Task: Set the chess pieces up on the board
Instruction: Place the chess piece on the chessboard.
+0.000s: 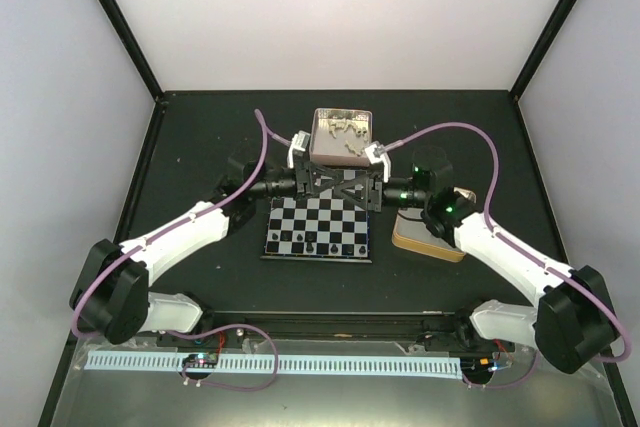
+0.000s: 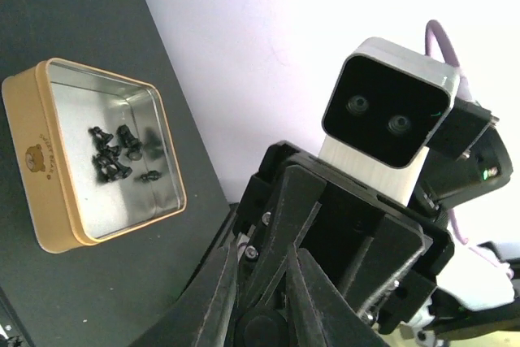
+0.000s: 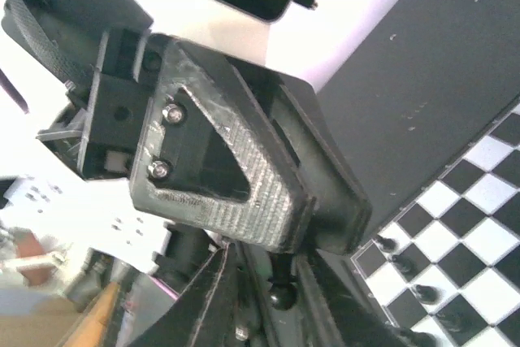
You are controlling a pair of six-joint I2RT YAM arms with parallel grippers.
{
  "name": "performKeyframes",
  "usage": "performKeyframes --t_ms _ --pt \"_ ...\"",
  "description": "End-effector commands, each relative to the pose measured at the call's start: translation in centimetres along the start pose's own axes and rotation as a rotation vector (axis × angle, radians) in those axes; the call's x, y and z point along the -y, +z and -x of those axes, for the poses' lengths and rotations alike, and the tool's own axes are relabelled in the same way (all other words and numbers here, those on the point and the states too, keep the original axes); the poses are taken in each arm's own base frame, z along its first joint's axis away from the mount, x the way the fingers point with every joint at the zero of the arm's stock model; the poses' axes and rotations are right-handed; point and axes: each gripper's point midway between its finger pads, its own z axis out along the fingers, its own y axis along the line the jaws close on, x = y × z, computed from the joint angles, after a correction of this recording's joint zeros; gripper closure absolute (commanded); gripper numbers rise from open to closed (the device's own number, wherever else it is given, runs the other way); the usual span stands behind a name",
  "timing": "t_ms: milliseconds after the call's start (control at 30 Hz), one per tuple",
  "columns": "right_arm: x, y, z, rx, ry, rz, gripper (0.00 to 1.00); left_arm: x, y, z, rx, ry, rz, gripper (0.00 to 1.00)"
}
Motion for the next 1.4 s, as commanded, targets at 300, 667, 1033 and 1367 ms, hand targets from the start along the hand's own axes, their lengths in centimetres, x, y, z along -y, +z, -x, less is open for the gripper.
performKeyframes --t_ms 300,667,1033,1367 --pt "-1.8 -2.0 4.2 0.331 0.249 0.135 0.66 2.8 -0.3 2.7 0.141 -0.116 -0.087 0.98" --pt "-2.0 -2.3 4.9 0.380 0.373 0.170 0.65 2.3 -0.2 3.6 0.184 -0.155 -0.077 0.99" --pt "-1.7 -1.2 4.7 0.335 0.399 0.148 0.73 1.9 0.0 3.7 0.190 -0.166 -0.070 0.98" --pt "-1.1 -0.5 4.8 0.317 0.430 0.113 0.99 1.3 0.1 3.4 0.180 -0.173 -0.061 0.98"
